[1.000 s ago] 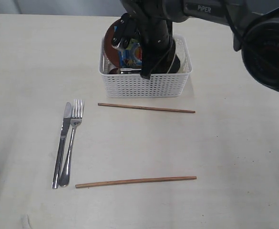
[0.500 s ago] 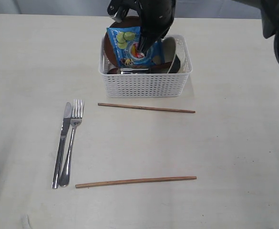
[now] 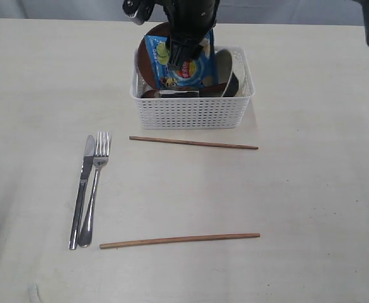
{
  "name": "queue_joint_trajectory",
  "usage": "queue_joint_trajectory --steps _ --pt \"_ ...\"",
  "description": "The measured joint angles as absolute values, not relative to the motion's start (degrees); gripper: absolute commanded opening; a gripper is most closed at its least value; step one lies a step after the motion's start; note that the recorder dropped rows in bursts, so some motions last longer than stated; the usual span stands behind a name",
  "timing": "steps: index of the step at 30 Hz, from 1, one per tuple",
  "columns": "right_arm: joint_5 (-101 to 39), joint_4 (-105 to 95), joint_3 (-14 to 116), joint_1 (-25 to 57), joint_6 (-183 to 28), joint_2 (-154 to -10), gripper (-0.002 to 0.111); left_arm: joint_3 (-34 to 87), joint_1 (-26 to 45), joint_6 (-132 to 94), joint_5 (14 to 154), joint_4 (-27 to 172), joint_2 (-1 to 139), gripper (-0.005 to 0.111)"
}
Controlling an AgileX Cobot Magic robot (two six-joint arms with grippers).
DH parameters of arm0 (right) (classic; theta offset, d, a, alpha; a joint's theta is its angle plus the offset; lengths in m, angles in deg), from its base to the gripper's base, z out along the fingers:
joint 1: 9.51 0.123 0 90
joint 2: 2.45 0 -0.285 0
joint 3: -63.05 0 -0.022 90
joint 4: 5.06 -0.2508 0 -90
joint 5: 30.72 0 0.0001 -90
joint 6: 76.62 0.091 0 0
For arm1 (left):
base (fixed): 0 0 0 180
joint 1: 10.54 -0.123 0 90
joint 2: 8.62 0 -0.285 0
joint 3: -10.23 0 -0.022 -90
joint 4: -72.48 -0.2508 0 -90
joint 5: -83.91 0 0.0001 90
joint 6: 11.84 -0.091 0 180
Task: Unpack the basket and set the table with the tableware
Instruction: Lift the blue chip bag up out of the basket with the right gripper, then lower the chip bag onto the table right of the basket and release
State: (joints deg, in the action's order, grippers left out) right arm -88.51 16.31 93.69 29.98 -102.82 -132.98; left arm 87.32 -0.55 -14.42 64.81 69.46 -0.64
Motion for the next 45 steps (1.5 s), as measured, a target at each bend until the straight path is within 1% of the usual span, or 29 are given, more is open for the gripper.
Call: queue_joint_trajectory --steps 5,8,10,11,12,13,14,24,33,39,42,45 --pt "-86.2 17.9 93.9 31.6 -103.1 -135.7 0.057 87.3 -0.6 -14.4 64.8 69.5 -0.6 0.000" --pt "-85.2 24.8 93.9 31.6 -96.8 -138.2 0.057 87.3 -0.6 -14.4 64.8 69.5 -0.6 0.000" --pt "-85.1 27.0 93.9 31.6 -94.7 -139.2 0.045 87.3 -0.6 -14.4 64.8 69.5 -0.6 0.000" --pt "-85.1 27.1 93.9 31.6 -94.6 -139.2 0.029 87.3 -0.6 -14.4 64.8 69.5 -0.6 0.000" --pt "-85.0 27.2 93.9 31.6 -94.3 -139.2 0.019 87.3 -0.6 -14.4 64.8 69.5 -0.6 0.000" --pt "-85.0 27.2 93.9 31.6 -94.3 -139.2 0.005 87.3 -0.6 -14.4 64.8 69.5 -0.6 0.000" --pt "-85.0 27.2 93.9 31.6 -94.3 -139.2 0.000 87.3 -0.6 -14.4 64.8 69.5 -0.6 0.000" --pt "-85.7 27.3 93.9 33.1 -94.3 -138.5 0.000 87.3 -0.6 -14.4 64.8 69.5 -0.6 0.000" --pt "-86.9 27.6 93.9 33.6 -93.8 -132.0 0.000 87.3 -0.6 -14.4 64.8 69.5 -0.6 0.000" --pt "-88.5 29.1 93.9 33.6 -89.0 -126.8 0.000 87.3 -0.6 -14.4 64.8 69.5 -0.6 0.000" --pt "-90.4 29.6 93.9 32.3 -85.3 -124.3 0.000 87.3 -0.6 -14.4 64.8 69.5 -0.6 0.000" --pt "-93.4 30.0 93.8 29.1 -81.5 -121.8 0.000 87.3 -0.6 -14.4 64.8 69.5 -0.6 0.000"
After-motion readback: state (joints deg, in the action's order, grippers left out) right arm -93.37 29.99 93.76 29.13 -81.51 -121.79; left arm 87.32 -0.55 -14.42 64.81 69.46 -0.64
